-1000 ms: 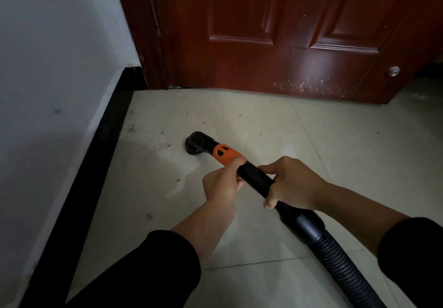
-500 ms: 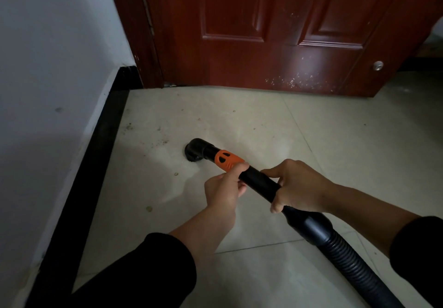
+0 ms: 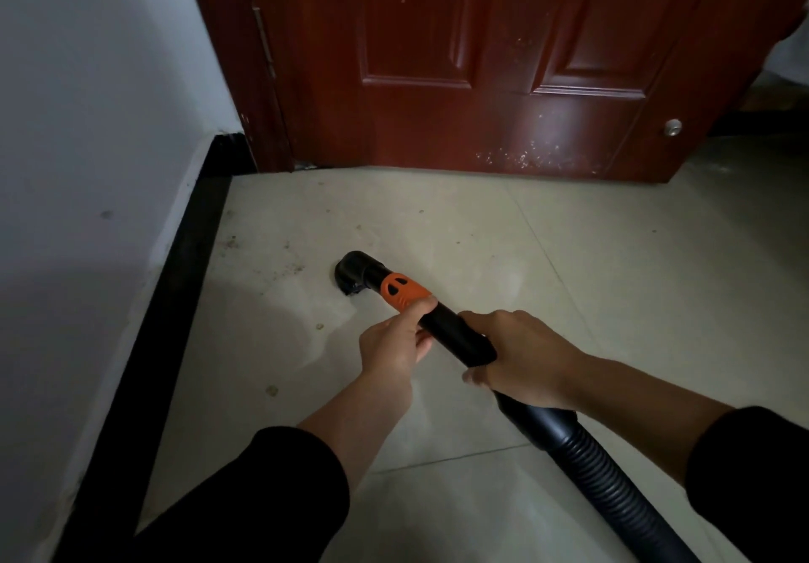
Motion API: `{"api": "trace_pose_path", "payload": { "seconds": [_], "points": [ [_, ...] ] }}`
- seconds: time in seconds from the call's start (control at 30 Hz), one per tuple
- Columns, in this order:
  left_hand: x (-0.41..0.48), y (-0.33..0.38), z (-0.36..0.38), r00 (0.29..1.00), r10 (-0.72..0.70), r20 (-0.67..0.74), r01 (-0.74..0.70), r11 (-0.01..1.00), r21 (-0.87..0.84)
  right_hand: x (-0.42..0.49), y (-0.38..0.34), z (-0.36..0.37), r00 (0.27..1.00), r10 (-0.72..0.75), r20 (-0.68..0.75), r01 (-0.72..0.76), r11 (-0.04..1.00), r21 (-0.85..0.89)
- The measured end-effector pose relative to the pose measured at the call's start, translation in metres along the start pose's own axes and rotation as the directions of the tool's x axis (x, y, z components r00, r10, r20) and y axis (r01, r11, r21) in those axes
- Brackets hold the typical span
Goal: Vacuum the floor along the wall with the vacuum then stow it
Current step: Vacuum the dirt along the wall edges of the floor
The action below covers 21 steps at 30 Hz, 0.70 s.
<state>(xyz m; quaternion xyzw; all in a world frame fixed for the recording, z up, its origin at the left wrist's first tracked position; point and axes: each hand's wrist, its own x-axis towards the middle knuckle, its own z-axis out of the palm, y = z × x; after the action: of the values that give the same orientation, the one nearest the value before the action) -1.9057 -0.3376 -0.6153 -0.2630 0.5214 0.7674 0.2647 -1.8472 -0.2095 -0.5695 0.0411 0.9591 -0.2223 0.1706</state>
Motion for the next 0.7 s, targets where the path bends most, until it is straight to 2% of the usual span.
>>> {"api": "trace_pose_path", "payload": {
  "seconds": [0.27,0.7],
  "points": [
    [0.027,0.023,-0.015,0.998,0.068,-0.009,-0.068,0.998,-0.004,0.033,-0.018,0.023,0.998,-0.048,-0.048,0.053,0.993,0.105],
    [0.048,0.044,-0.035,0.986,0.155,-0.057,-0.156,0.987,-0.029,0.067,-0.038,0.029,0.996,-0.085,-0.03,0.089,0.975,0.205]
  ]
}}
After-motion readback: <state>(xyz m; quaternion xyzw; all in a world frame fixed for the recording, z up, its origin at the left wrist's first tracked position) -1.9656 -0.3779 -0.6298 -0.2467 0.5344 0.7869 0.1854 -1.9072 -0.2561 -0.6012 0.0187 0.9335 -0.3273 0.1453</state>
